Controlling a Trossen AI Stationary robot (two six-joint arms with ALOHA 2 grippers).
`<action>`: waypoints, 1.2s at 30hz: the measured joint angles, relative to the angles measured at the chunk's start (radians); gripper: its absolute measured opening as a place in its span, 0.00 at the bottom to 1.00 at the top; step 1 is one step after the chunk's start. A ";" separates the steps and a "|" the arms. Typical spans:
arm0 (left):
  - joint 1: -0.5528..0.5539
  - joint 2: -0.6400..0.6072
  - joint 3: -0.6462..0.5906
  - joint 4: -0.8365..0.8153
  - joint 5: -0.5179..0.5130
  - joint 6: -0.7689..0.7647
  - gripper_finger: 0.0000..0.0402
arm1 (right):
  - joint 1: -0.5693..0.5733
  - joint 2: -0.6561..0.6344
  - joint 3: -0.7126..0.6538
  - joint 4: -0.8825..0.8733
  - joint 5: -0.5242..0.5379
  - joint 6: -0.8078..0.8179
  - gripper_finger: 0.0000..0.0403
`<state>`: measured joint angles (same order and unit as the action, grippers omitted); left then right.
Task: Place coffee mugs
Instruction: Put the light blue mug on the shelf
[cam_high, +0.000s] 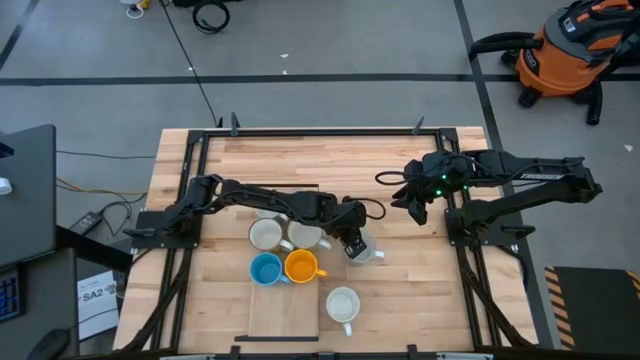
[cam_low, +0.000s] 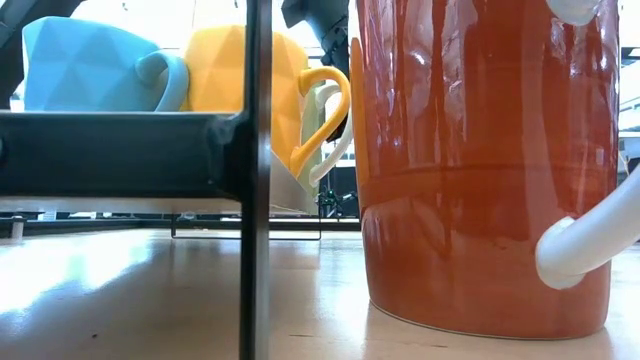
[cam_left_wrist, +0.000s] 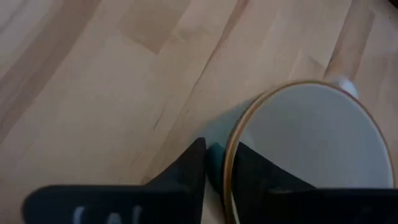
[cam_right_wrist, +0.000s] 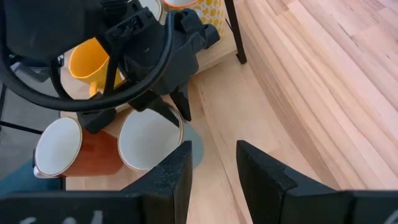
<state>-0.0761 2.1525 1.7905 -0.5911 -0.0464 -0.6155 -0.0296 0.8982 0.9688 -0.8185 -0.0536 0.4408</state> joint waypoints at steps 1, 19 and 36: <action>0.002 0.000 0.000 0.000 0.000 0.005 0.15 | 0.000 0.000 0.000 0.000 0.000 0.000 0.32; 0.004 -0.005 0.215 -0.152 -0.001 0.158 0.08 | 0.000 -0.001 0.000 -0.010 0.000 0.000 0.32; -0.171 -0.069 0.546 -0.552 0.111 0.212 0.08 | 0.000 -0.001 0.000 -0.011 0.000 0.000 0.32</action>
<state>-0.2469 2.0836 2.3365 -1.1427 0.0646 -0.4031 -0.0296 0.8974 0.9688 -0.8293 -0.0536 0.4408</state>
